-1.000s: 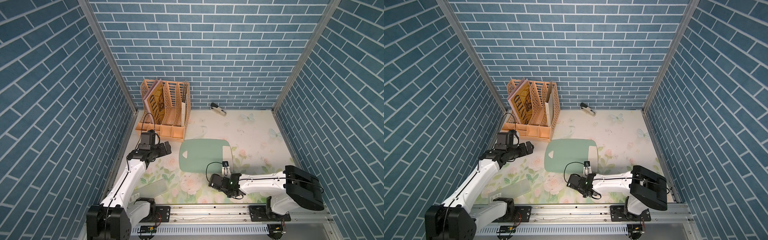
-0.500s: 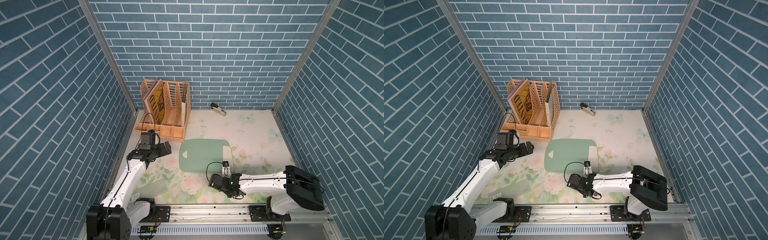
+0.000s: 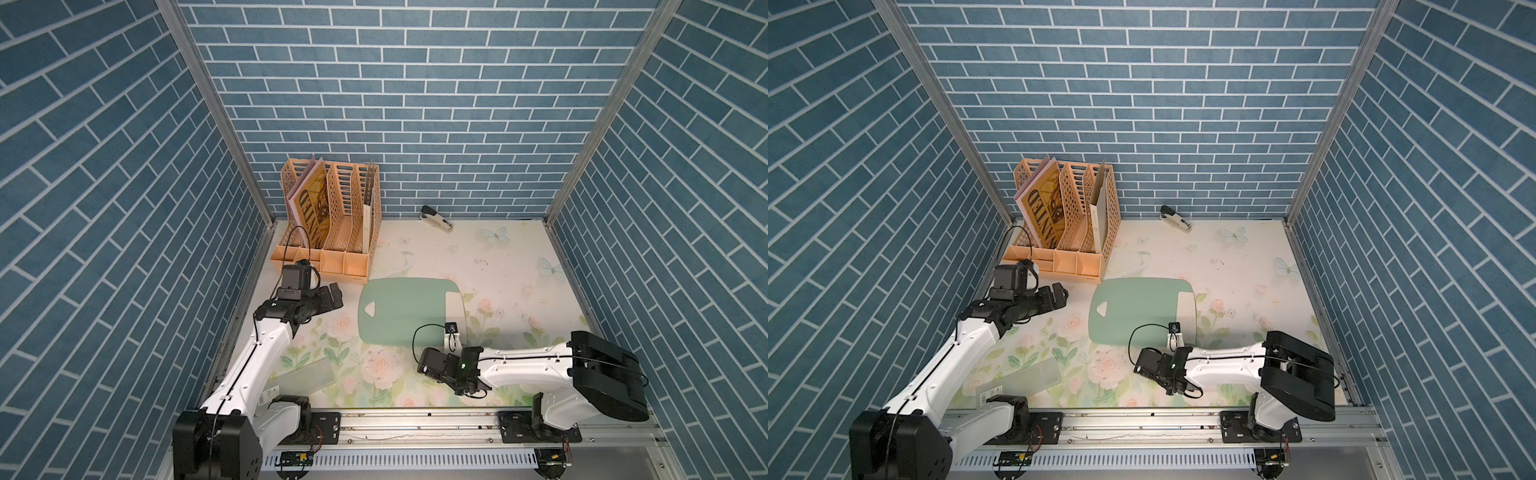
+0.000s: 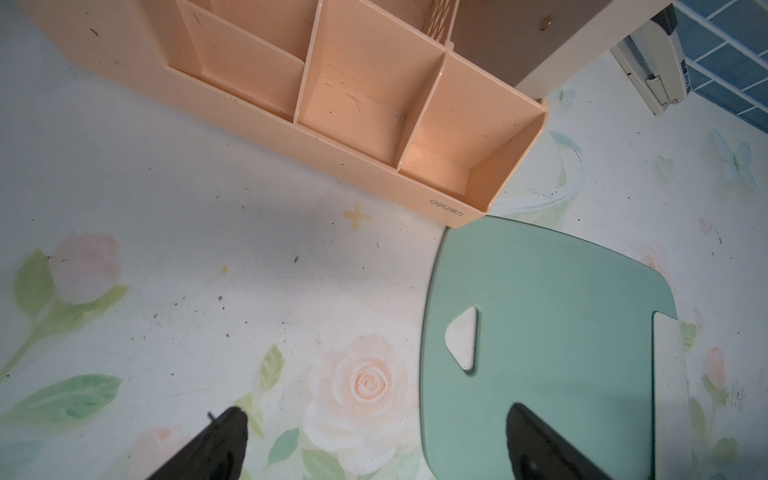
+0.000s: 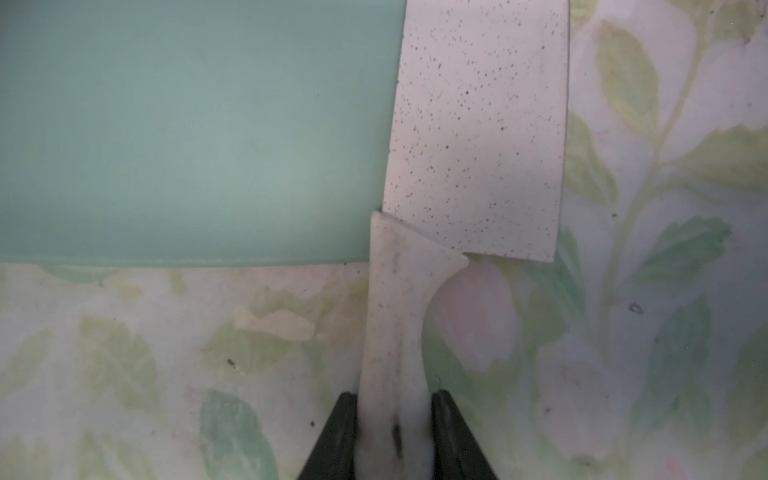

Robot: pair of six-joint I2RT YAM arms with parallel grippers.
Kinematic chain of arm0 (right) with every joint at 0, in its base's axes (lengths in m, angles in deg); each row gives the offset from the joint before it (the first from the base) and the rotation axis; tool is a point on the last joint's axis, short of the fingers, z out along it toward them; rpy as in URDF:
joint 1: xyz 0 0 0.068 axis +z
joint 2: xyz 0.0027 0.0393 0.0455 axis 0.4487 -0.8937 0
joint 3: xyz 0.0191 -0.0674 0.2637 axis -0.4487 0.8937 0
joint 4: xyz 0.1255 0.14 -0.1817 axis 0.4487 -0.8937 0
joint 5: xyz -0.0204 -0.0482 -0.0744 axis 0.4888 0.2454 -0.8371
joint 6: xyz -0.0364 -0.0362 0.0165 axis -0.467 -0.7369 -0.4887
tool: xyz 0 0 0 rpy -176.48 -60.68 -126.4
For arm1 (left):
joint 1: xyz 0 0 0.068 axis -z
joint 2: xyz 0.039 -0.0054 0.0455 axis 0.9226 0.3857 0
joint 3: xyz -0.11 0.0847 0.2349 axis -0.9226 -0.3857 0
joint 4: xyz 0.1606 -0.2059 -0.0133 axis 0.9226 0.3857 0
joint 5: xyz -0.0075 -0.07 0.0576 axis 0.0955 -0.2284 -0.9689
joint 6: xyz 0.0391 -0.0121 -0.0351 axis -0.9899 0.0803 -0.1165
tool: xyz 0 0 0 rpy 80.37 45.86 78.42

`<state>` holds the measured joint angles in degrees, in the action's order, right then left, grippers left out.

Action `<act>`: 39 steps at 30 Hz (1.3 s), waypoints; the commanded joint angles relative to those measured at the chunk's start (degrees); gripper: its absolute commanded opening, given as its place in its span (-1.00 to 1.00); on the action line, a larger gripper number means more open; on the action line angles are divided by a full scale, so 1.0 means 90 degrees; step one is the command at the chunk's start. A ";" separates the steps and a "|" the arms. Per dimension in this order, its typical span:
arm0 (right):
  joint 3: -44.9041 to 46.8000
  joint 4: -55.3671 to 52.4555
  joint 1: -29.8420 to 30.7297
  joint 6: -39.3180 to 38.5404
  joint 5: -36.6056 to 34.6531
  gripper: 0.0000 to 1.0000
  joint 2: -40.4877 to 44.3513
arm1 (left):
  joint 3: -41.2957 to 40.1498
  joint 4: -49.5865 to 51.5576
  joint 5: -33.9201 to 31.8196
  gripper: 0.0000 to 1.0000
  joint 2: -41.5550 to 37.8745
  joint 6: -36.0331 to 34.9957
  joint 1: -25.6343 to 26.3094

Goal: Align the knife with the edge of the cutting board
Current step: Place the knife at the edge of the cutting board.

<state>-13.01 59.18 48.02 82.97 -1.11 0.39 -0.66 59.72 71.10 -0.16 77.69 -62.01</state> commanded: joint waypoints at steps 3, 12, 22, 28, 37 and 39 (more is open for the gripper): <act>0.0047 -0.0125 -0.0028 0.0017 -0.0088 -1.00 0.0035 | -0.0043 0.0017 -0.0042 0.99 -0.0079 0.0031 0.0056; 0.0029 -0.0125 -0.0025 0.0005 -0.0084 -1.00 0.0003 | -0.0042 0.0025 -0.0049 0.99 -0.0076 0.0032 0.0056; 0.0014 -0.0088 -0.0023 -0.0022 -0.0039 -0.85 -0.0047 | -0.0051 0.0006 -0.0033 0.99 -0.0127 0.0033 0.0056; 0.0046 0.0004 -0.0021 -0.0099 0.0019 -0.61 -0.0029 | -0.0053 0.0006 -0.0028 0.99 -0.0118 0.0024 0.0065; 0.0054 0.0051 -0.0042 -0.0142 0.0061 -0.27 -0.0060 | -0.0053 0.0006 -0.0032 0.99 -0.0113 0.0031 0.0075; 0.0065 0.0048 -0.0050 -0.0139 0.0072 -0.27 -0.0061 | -0.0049 0.0006 -0.0042 0.99 -0.0113 0.0033 0.0075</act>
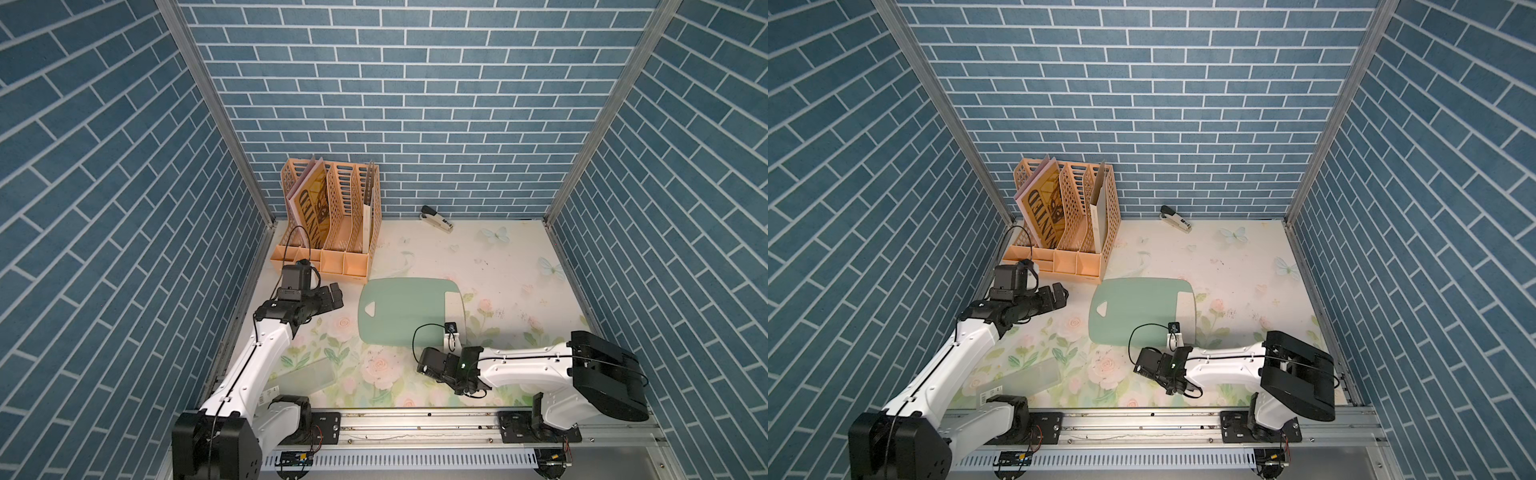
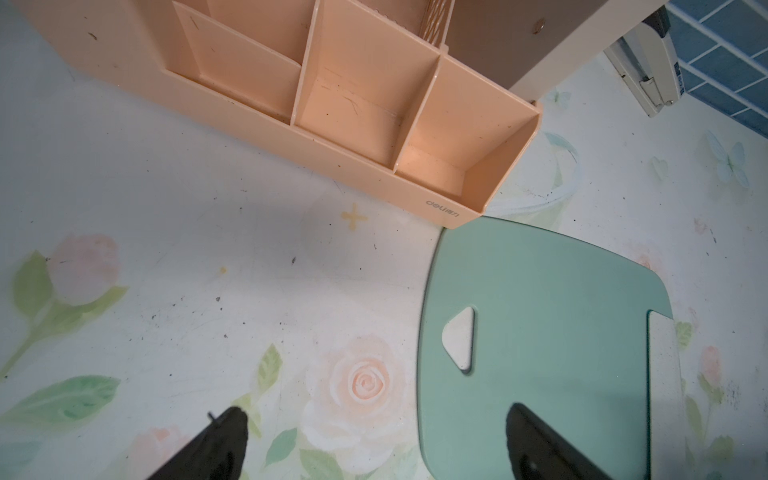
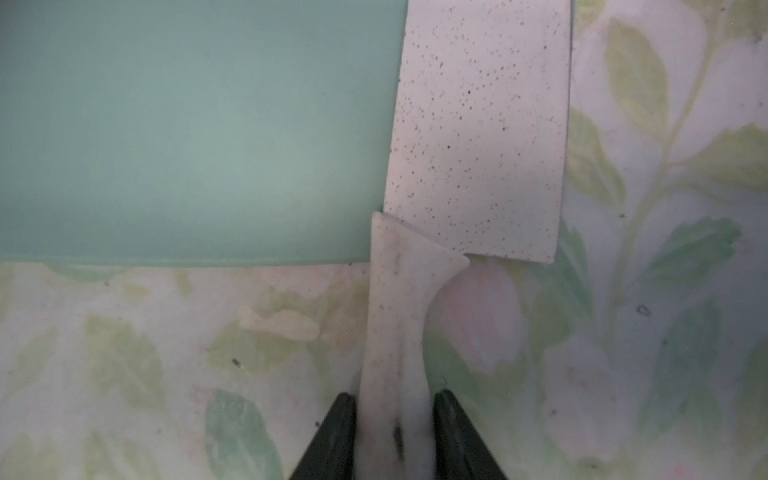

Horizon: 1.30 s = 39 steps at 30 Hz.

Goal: Align the knife with the edge of the cutting board
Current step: Place the knife at the edge of the cutting board.

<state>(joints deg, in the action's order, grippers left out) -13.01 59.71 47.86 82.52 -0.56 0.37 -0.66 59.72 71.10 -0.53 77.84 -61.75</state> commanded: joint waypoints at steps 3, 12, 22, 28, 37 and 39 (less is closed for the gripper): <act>0.0093 -0.0013 -0.0057 -0.0063 0.0002 -0.30 -0.0036 | -0.0053 0.0016 -0.0041 0.99 -0.0069 0.0014 0.0046; 0.0183 -0.0036 -0.0088 0.0046 0.0000 -0.55 0.0077 | -0.0051 0.0016 -0.0040 0.99 -0.0075 0.0019 0.0047; 0.0195 -0.0025 -0.0099 0.0036 0.0010 -0.60 0.0085 | -0.0053 0.0016 -0.0052 0.99 -0.0076 0.0020 0.0056; 0.0192 -0.0005 -0.0101 0.0017 0.0030 -0.60 0.0068 | -0.0053 0.0015 -0.0052 0.99 -0.0067 0.0016 0.0056; 0.0192 0.0012 -0.0097 -0.0012 0.0056 -0.62 0.0033 | -0.0048 0.0016 -0.0049 0.99 -0.0059 0.0019 0.0056; 0.0201 0.0017 -0.0099 -0.0012 0.0068 -0.63 0.0048 | -0.0053 0.0011 -0.0048 0.99 -0.0074 0.0014 0.0058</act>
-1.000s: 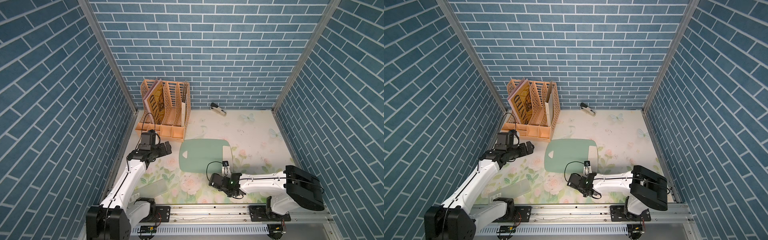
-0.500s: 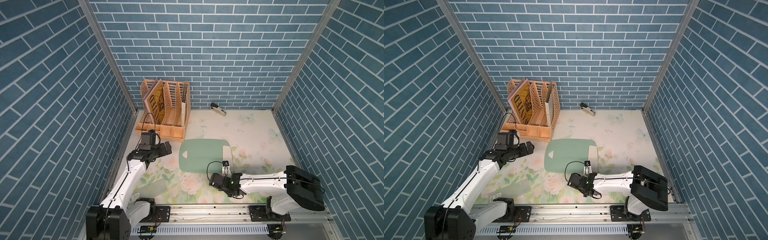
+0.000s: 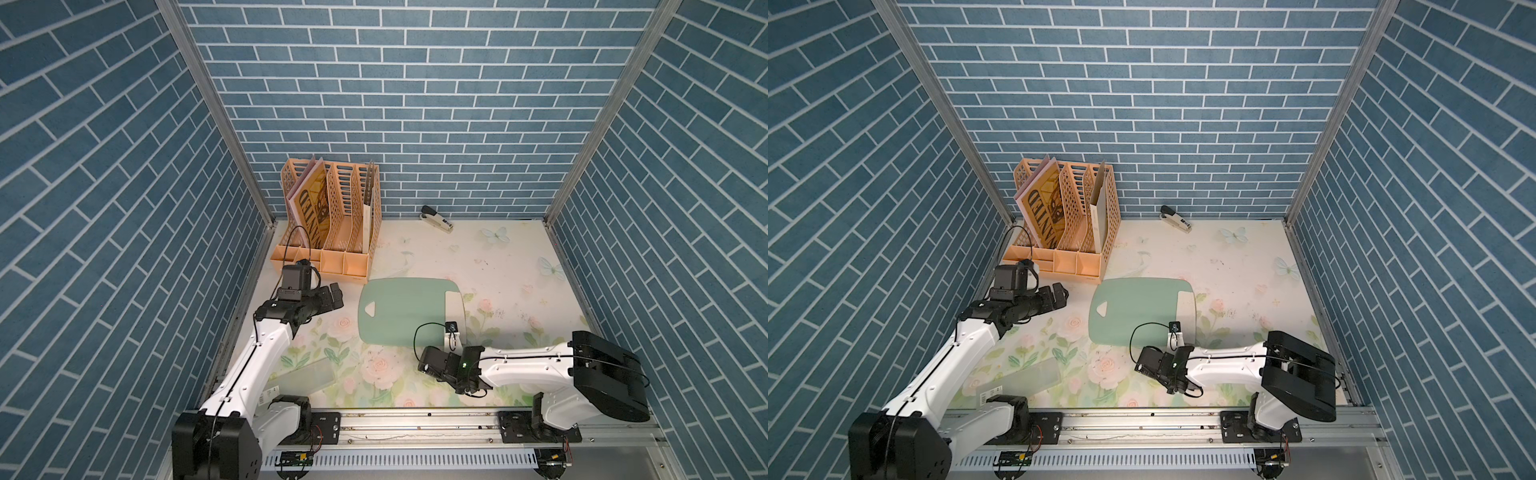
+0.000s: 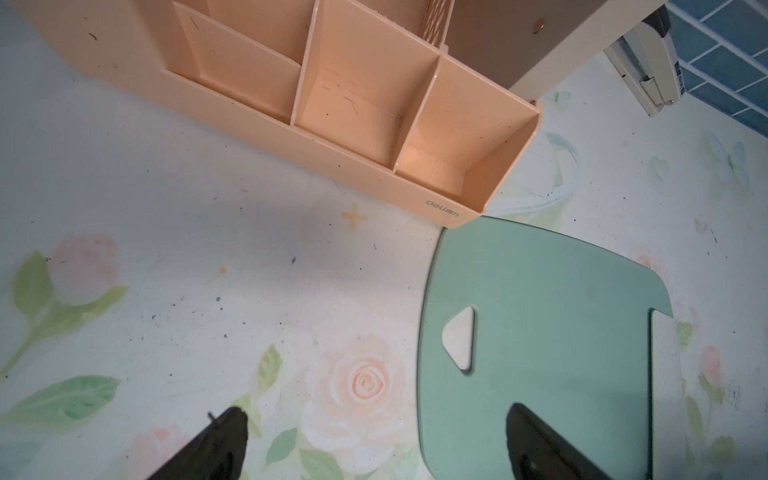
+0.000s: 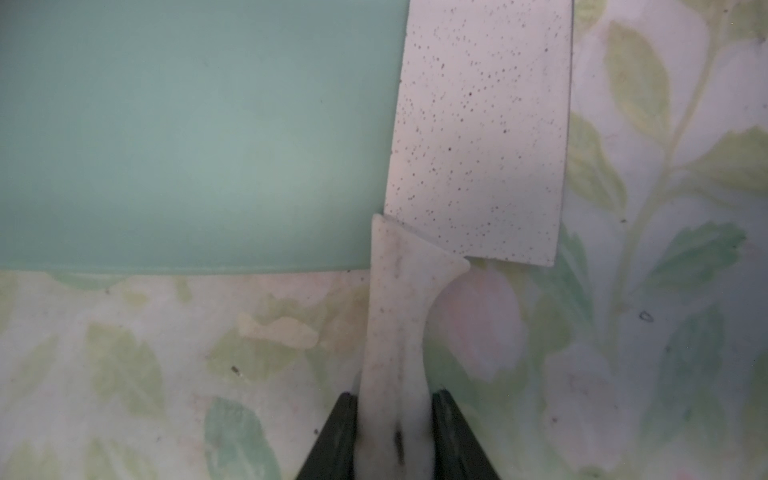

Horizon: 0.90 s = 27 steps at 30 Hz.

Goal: Align the knife with the edge of the cutting board
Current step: Place the knife at the edge of the cutting board.

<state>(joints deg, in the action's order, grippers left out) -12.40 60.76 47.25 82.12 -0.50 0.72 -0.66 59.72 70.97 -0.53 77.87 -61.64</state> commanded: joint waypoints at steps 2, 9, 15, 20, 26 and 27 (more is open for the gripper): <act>0.0139 -0.0087 -0.0037 0.0032 0.0071 -0.62 0.0008 | -0.0052 0.0016 -0.0037 0.99 -0.0075 0.0012 0.0045; 0.0141 -0.0069 -0.0035 0.0012 0.0108 -0.63 -0.0024 | -0.0052 0.0016 -0.0036 0.99 -0.0076 0.0014 0.0052; 0.0202 -0.0044 -0.0026 0.0012 0.0110 -0.64 0.0040 | -0.0052 0.0018 -0.0046 0.99 -0.0077 0.0016 0.0053; 0.0210 -0.0035 -0.0035 0.0012 0.0123 -0.64 0.0052 | -0.0050 0.0016 -0.0064 0.99 -0.0082 0.0022 0.0068; 0.0217 -0.0044 -0.0037 0.0002 0.0129 -0.64 0.0077 | -0.0048 0.0016 -0.0096 0.99 -0.0087 0.0031 0.0082; 0.0229 -0.0034 -0.0029 0.0009 0.0128 -0.64 0.0082 | -0.0053 0.0016 -0.0101 0.99 -0.0087 0.0031 0.0083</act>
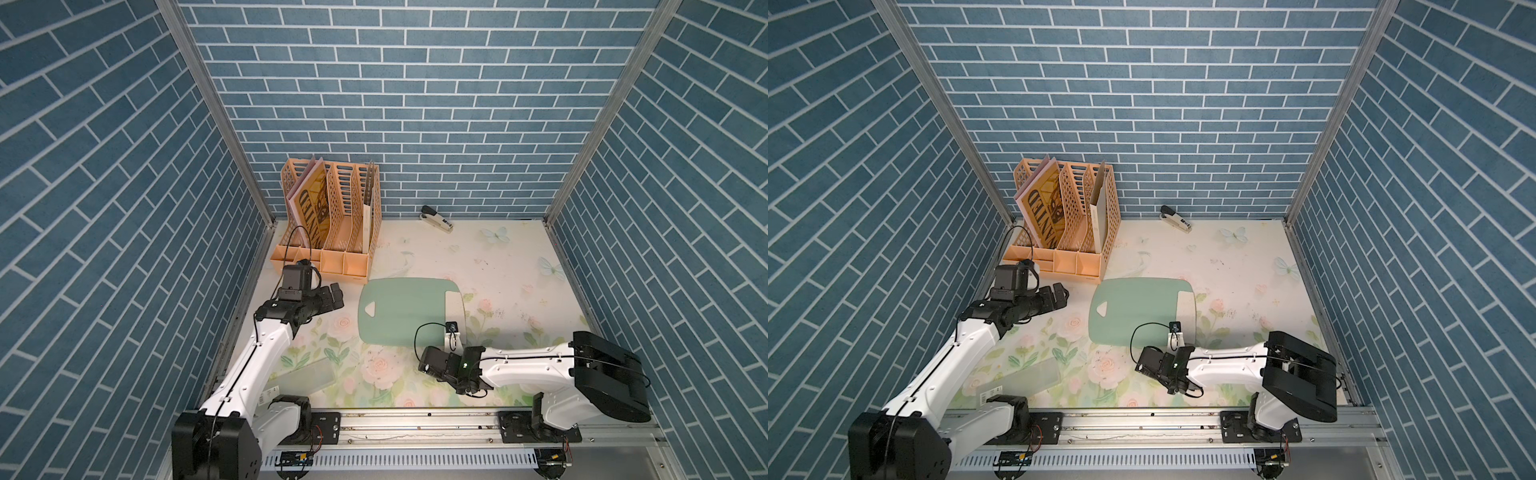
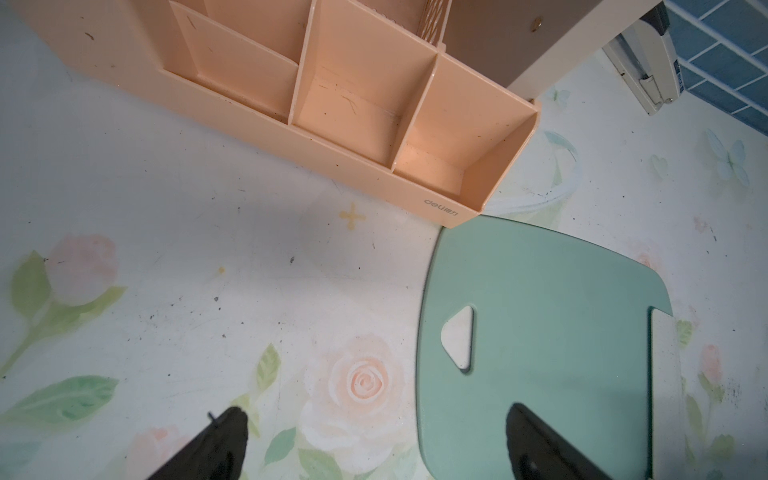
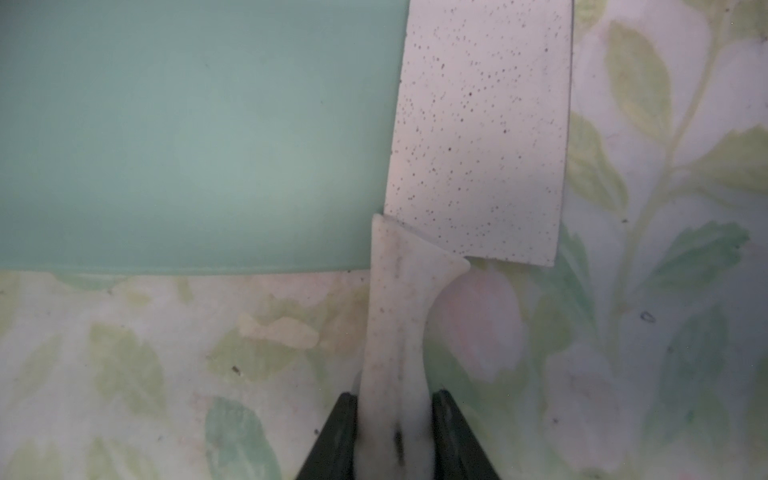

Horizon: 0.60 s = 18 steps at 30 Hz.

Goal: Align the knife with the edge of the cutting board
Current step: Place the knife at the edge of the cutting board.

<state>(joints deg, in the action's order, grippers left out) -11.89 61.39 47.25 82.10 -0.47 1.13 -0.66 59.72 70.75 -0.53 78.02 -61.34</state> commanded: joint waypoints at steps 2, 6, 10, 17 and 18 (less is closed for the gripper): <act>0.0186 -0.0103 -0.0037 0.0014 0.0140 -0.64 0.0027 | -0.0053 0.0025 -0.0075 0.99 -0.0082 0.0014 0.0049; 0.0200 -0.0095 -0.0030 0.0030 0.0110 -0.65 0.0076 | -0.0053 0.0025 -0.0091 0.99 -0.0080 0.0023 0.0058; 0.0205 -0.0096 -0.0036 0.0024 0.0127 -0.65 0.0066 | -0.0053 0.0025 -0.0092 0.99 -0.0066 0.0024 0.0068; 0.0200 -0.0094 -0.0027 0.0024 0.0115 -0.67 0.0075 | -0.0048 0.0035 -0.0109 0.99 -0.0040 0.0024 0.0068; 0.0205 -0.0109 -0.0027 0.0024 0.0112 -0.67 0.0076 | -0.0052 0.0035 -0.0108 0.99 -0.0041 0.0024 0.0078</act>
<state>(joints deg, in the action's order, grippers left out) -11.37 62.03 47.25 82.10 -0.47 1.59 -0.66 59.72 70.51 -0.53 78.09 -61.01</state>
